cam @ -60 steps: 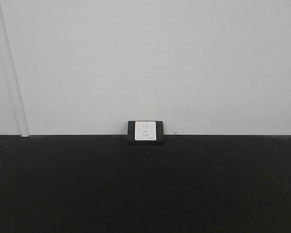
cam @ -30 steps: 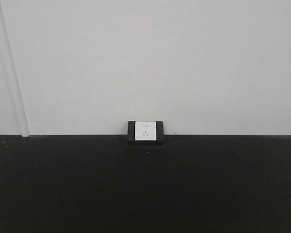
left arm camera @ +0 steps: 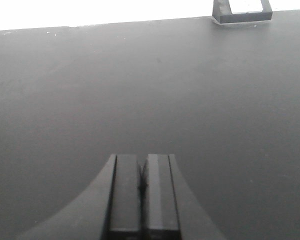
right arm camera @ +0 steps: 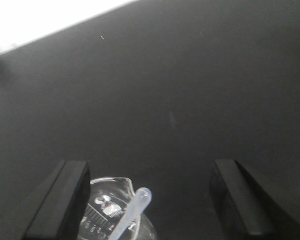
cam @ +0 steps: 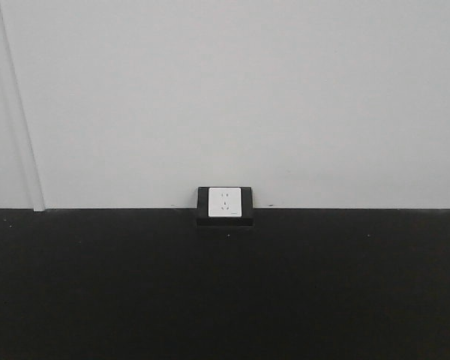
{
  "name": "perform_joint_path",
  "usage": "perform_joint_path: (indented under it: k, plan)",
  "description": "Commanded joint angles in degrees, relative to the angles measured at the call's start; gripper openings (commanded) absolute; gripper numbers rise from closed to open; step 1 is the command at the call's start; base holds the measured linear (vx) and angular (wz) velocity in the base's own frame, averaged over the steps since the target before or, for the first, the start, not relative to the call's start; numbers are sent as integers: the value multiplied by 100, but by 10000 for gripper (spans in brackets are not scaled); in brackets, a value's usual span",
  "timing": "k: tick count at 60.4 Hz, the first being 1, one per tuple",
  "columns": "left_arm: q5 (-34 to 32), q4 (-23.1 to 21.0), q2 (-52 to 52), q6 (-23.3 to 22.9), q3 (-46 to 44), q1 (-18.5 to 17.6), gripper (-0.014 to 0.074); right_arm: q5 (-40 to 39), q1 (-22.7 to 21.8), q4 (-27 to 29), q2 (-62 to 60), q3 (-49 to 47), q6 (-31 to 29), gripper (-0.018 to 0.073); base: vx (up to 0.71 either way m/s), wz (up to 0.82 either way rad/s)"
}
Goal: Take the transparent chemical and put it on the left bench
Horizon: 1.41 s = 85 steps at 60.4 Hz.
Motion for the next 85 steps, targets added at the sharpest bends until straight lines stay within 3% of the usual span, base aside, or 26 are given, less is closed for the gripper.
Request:
perform_joint_path:
  k: [1,18,31,63,85]
  plan:
    - [-449,-4,-110,-45,93,-10,-3,-634,-51,145,251,-150,58,544,0,0]
    - [-449,-4,-110,-45,93,-10,-3,-929,-51,1055,1234,-150,92,544,0,0]
    - [-449,-4,-110,-45,93,-10,-3,-941,-51,1150,1481,-150,92,508,0,0]
    - [-449,-4,-110,-45,93,-10,-3,-1094,-51,1435,1661,-150,96,102,0,0]
    - [-449,-4,-110,-45,93,-10,-3,-1087,-51,1429,1622,-168,90,12,0,0]
